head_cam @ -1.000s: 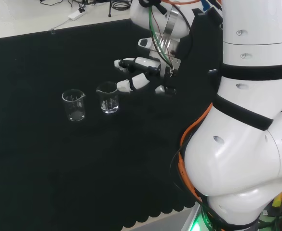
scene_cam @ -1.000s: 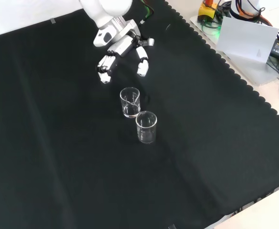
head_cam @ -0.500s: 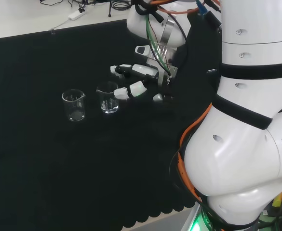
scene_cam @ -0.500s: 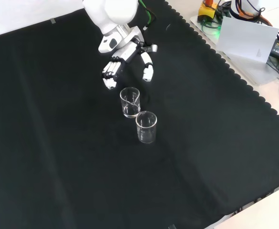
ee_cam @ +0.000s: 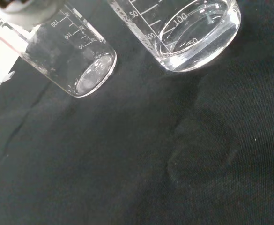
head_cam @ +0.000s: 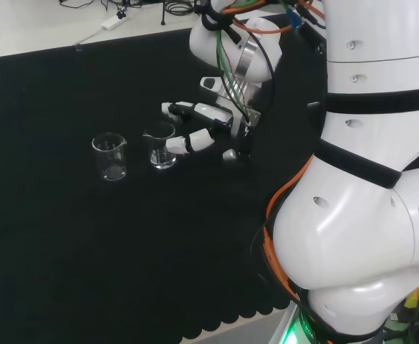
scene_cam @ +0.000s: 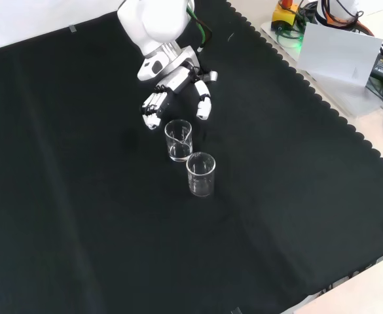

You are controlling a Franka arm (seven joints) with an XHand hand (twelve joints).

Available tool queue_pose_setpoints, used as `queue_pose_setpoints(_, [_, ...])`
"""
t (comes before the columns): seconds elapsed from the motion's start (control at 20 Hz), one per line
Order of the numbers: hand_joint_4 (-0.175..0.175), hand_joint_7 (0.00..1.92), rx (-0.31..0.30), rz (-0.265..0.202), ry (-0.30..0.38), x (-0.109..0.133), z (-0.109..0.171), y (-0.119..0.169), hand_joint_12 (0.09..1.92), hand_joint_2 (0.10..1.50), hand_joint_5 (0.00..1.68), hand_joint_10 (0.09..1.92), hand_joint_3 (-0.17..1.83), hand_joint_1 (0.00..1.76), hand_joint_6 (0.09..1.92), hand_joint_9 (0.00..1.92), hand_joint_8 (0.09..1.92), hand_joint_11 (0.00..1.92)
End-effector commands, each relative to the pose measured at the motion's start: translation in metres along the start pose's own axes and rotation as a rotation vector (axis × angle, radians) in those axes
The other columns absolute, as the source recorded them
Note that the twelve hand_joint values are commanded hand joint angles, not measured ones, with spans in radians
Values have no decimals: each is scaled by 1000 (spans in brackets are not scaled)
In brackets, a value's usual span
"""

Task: Pick up the beaker on the right.

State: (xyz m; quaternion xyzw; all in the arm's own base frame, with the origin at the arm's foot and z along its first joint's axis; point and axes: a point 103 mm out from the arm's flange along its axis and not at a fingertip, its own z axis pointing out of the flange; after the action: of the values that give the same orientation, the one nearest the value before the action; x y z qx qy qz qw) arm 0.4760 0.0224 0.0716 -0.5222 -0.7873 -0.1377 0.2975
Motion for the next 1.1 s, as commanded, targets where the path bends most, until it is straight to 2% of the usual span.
queue_pose_setpoints(0.05, [-14, 148, -20, -19, 34, -9, 1, 8, 1044, 530, 232, 606, 571, 744, 87, 225, 502, 0])
queue_pose_setpoints(0.7, [-15, 159, -35, -39, 46, -11, 14, 30, 1061, 536, 253, 600, 577, 785, 87, 233, 502, 0])
queue_pose_setpoints(1.1, [-21, 265, -42, -49, 80, -13, 25, 36, 1099, 531, 394, 585, 625, 841, 87, 307, 528, 0])
